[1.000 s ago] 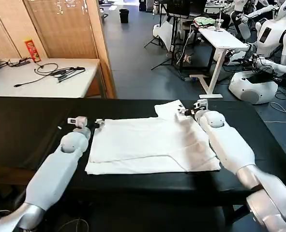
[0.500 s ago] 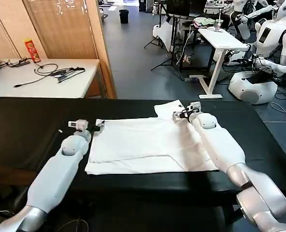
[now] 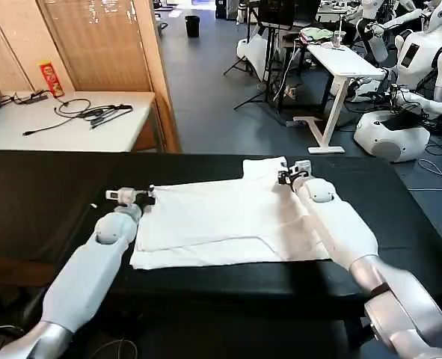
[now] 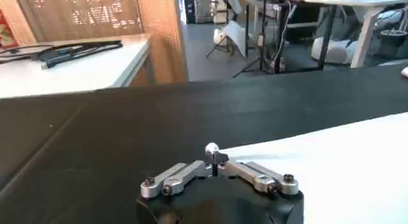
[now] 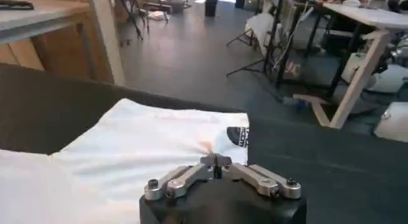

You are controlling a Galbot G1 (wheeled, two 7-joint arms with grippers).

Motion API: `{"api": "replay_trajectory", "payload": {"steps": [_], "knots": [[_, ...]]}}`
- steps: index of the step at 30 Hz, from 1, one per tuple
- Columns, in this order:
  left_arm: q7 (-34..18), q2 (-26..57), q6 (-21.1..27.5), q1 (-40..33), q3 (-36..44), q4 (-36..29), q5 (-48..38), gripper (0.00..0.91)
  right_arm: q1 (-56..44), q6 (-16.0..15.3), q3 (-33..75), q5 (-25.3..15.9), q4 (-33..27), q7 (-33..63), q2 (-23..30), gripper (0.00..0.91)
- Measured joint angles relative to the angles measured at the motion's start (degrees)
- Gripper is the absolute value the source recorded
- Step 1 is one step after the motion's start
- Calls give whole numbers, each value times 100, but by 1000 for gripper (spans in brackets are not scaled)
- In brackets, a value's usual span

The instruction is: Fold and organize the clothes.

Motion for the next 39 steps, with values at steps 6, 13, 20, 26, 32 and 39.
{"api": "replay_trajectory", "payload": {"steps": [6,13,20,26,32,39], "knots": [[-1,-31,-2,14,-2,6,32,0,25,59,124,134,2,157,-1,878],[-14,-32,-2,75,-11,-46,69,0,-70,-97,216,151,-102,107,32,878],[-19,-26,4,117,-23,-109,84,0,-63,-75,250,85,-202,76,98,10],[-30,-22,24,181,-70,-207,93,0,-109,-192,288,71,-165,146,97,0],[-33,35,59,280,-147,-351,60,0,-280,-223,274,122,57,257,-44,0],[-55,180,94,470,-268,-637,-47,0,-683,66,237,231,840,528,-427,0]]}}
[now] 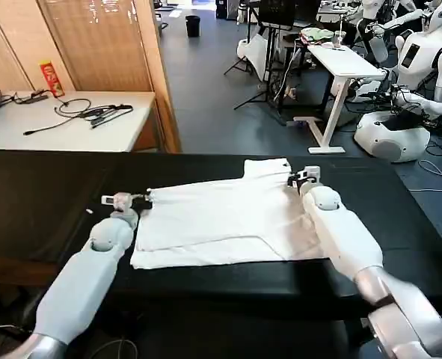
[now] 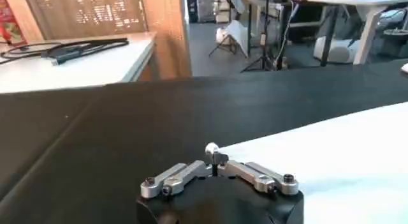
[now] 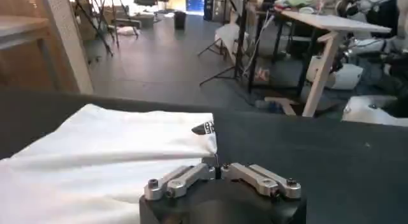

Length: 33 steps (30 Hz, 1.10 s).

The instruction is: Fold and organize the clothes.

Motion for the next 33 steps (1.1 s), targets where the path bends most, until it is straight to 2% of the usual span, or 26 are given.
{"api": "replay_trajectory", "payload": {"steps": [7,18,25,33], "knots": [[-93,165,-45,337,-190,-654,-199,0,-645,63,48,-57,1524,163,-578,0],[-203,325,10,1162,-452,-2189,-269,0,-2146,-22,488,-231,3751,180,-1504,0],[-175,380,41,1795,-606,-2879,-118,0,-3155,48,897,-430,4661,148,-1937,0],[-154,435,-14,2483,-841,-3258,5,0,-4113,54,1344,-541,5314,136,-2177,0]]}}
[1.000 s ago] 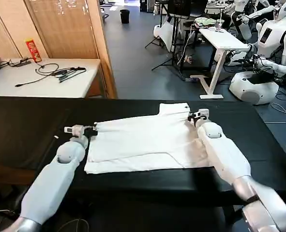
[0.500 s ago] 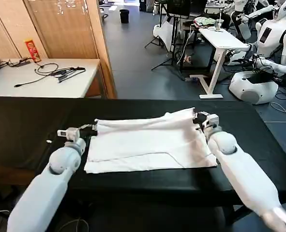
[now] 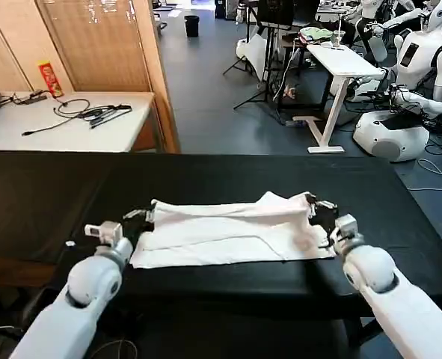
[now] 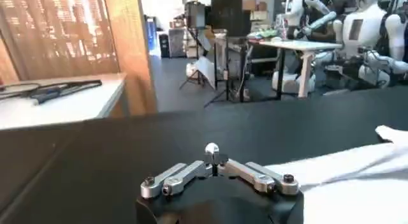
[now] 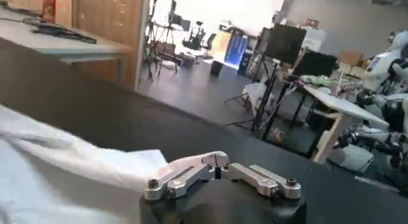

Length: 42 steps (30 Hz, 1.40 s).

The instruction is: Fold and organize the clothes.

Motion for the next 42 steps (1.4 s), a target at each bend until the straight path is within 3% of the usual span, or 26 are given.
{"api": "replay_trajectory", "payload": {"steps": [11,12,13,19,25,40,41,42], "knots": [[-26,73,7,565,-285,-255,-93,0,-817,111,472,-60,286,-88,-36,0],[-7,68,18,594,-288,-250,-90,536,-850,77,474,-123,283,-84,-27,878],[10,59,40,614,-286,-243,-77,878,-885,19,477,-195,277,-95,-14,878],[25,-65,95,683,-225,-153,133,878,-1021,-29,517,-397,362,99,84,878],[8,-215,70,618,-230,-89,182,878,-1127,204,647,-392,545,297,186,878],[-40,-657,-84,977,-449,18,351,878,-1452,226,990,-323,1080,349,294,878],[-40,-681,-102,985,-469,44,357,800,-1469,231,1011,-322,1098,349,299,878],[-40,-706,-114,993,-490,73,358,536,-1490,234,1028,-321,1119,349,303,878]]}}
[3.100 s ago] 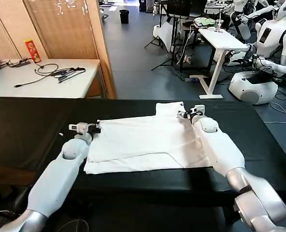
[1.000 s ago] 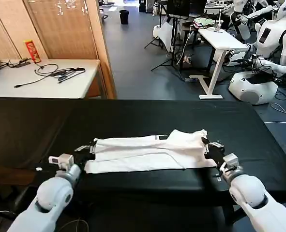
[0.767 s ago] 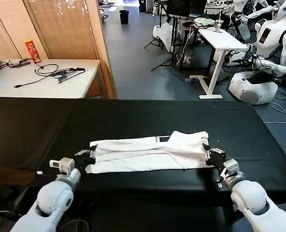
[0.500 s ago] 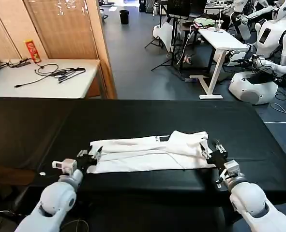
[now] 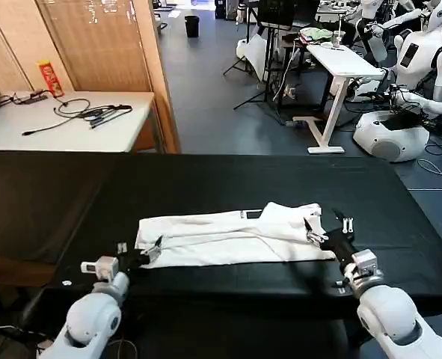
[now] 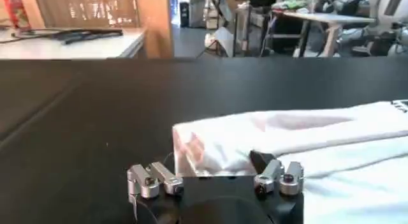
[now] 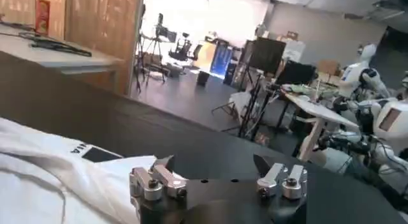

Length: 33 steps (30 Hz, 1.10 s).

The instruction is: Fold and organize the clothes.

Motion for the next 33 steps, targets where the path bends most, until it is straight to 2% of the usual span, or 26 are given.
{"api": "replay_trajectory", "payload": {"steps": [1,2,19,26,33], "knots": [[2,-22,-21,12,-14,28,1,536,-24,3,18,2,24,1,7,878],[4,-42,-45,22,-23,51,2,0,-51,4,38,3,49,1,11,878],[49,181,-317,56,-182,209,26,0,-138,31,51,107,301,212,204,878],[123,635,-397,-315,-410,614,-247,0,-87,142,-101,114,374,415,344,878],[236,1486,-490,-694,-824,1262,-553,0,-54,207,-157,125,349,459,442,878]]}}
